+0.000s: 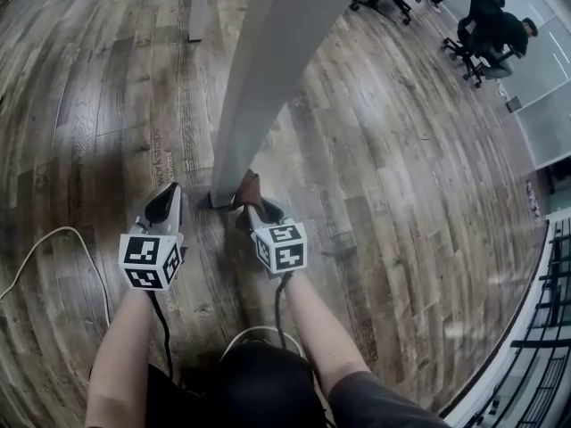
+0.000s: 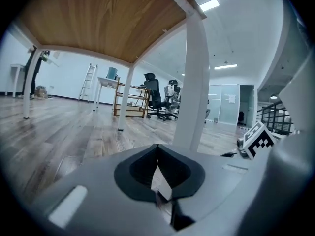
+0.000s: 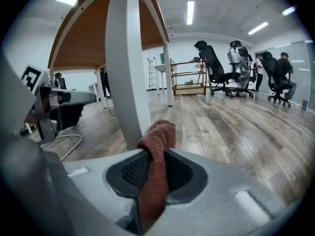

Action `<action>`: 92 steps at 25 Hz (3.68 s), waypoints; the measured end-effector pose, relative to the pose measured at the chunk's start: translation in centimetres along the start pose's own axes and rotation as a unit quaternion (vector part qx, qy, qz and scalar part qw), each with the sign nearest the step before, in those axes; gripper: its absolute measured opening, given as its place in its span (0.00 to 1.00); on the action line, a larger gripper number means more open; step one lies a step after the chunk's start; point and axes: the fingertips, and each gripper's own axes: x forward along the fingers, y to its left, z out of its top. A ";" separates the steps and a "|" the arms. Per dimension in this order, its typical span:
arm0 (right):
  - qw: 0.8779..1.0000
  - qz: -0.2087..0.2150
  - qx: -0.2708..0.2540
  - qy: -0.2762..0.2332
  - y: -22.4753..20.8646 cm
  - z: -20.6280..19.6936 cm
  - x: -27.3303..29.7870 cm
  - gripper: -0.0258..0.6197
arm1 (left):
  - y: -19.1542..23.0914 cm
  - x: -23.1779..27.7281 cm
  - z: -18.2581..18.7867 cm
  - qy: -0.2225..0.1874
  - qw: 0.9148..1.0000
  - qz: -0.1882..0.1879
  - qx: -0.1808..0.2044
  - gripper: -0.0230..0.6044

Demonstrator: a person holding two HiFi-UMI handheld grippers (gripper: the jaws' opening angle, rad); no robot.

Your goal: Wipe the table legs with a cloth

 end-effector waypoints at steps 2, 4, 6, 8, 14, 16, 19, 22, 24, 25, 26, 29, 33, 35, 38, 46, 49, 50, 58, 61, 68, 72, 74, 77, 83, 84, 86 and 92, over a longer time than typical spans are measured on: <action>1.000 0.000 -0.003 0.022 0.1 -1.5 0.9 0.14 | -0.6 0.2 -0.7 0.012 1.000 -0.011 0.007 0.07; 1.000 0.001 0.004 0.025 0.1 -1.9 1.1 0.14 | -0.9 0.4 -0.7 0.015 1.000 -0.016 -0.002 0.07; 1.000 0.002 0.010 0.014 0.1 -1.3 0.7 0.14 | -0.5 0.6 0.0 0.007 1.000 -0.010 -0.013 0.07; 1.000 0.002 0.010 -0.003 -0.2 0.2 0.1 0.14 | 0.2 0.9 1.3 -0.004 1.000 -0.005 0.003 0.07; 0.993 0.006 -0.079 -0.087 -1.8 10.6 -4.3 0.14 | 4.7 -0.4 8.3 -0.054 0.997 0.031 0.055 0.07; 0.983 -0.002 -0.140 -0.117 -1.8 15.1 -6.2 0.14 | 5.3 -0.8 11.4 -0.067 0.995 0.045 0.059 0.07; 0.960 -0.020 -0.226 -0.167 -1.0 21.9 -8.8 0.14 | 3.8 -1.3 16.8 -0.093 0.993 0.032 0.069 0.07; 0.936 -0.032 -0.271 -0.224 -0.1 28.5 -11.5 0.14 | 0.0 -1.6 21.9 -0.120 0.988 -0.018 0.099 0.07; 0.917 -0.041 -0.301 -0.257 0.4 32.3 -13.5 0.14 | -2.1 -2.0 24.8 -0.130 0.985 -0.036 0.111 0.07; 0.906 -0.048 -0.323 -0.270 0.8 34.1 -14.5 0.14 | -3.0 -2.3 26.2 -0.137 0.983 -0.044 0.112 0.07; 0.893 -0.054 -0.347 -0.280 1.2 35.6 -15.6 0.14 | -3.8 -2.7 27.5 -0.146 0.982 -0.052 0.113 0.07; 0.864 -0.063 -0.400 -0.298 2.1 38.9 -17.7 0.14 | -5.6 -3.8 31.4 -0.169 0.975 -0.066 0.129 0.07; 0.830 -0.072 -0.451 -0.321 2.9 42.1 -19.4 0.14 | -6.4 -3.9 34.0 -0.182 0.970 -0.071 0.146 0.07; 0.812 -0.079 -0.474 -0.331 3.2 42.9 -20.1 0.14 | -6.3 -3.9 34.5 -0.188 0.969 -0.071 0.144 0.07; 0.791 -0.086 -0.502 -0.338 3.6 43.6 -20.5 0.14 | -6.5 -3.8 34.9 -0.189 0.967 -0.076 0.153 0.07; 0.777 -0.066 -0.548 -0.304 4.8 39.3 -17.6 0.14 | -5.6 -2.6 29.7 -0.149 0.974 -0.078 0.152 0.07; 0.782 -0.062 -0.548 -0.290 4.3 36.7 -16.4 0.14 | -5.4 -1.8 26.5 -0.125 0.978 -0.076 0.148 0.07; 0.788 -0.059 -0.543 -0.284 4.2 35.5 -15.9 0.14 | -5.4 -1.6 25.2 -0.115 0.980 -0.074 0.142 0.07; 0.817 -0.025 -0.532 -0.222 3.0 25.3 -9.7 0.14 | -3.8 0.0 15.6 -0.085 0.986 -0.051 0.136 0.07; 0.825 -0.015 -0.530 -0.197 2.8 21.9 -7.1 0.14 | -2.3 0.4 11.7 -0.072 0.987 -0.037 0.135 0.07; 0.839 0.009 -0.522 -0.153 2.5 15.9 -1.9 0.14 | -0.1 1.2 3.1 -0.014 0.994 -0.018 0.103 0.07; 0.840 0.021 -0.527 -0.127 1.8 12.5 0.6 0.14 | 0.5 1.0 0.0 0.004 0.996 -0.023 0.091 0.07; 0.841 0.028 -0.527 -0.114 1.7 11.0 1.4 0.14 | 0.8 0.9 -1.3 0.013 0.996 -0.022 0.086 0.07; 0.842 0.039 -0.530 -0.090 1.5 8.9 2.8 0.14 | 1.2 0.8 -3.4 0.036 0.996 -0.017 0.085 0.07; 0.844 0.058 -0.532 -0.026 1.3 4.1 5.6 0.14 | 0.5 0.8 -5.4 0.054 0.995 -0.027 0.078 0.07; 0.844 0.059 -0.532 -0.016 1.2 3.4 6.1 0.14 | 0.3 0.9 -5.5 0.055 0.995 -0.031 0.078 0.07; 0.848 0.058 -0.527 -0.001 1.0 2.3 6.7 0.14 | -0.3 0.9 -5.6 0.056 0.995 -0.042 0.075 0.07; 0.872 0.035 -0.488 0.000 0.0 1.7 6.2 0.14 | -1.0 0.5 -5.2 0.055 0.995 -0.057 0.067 0.07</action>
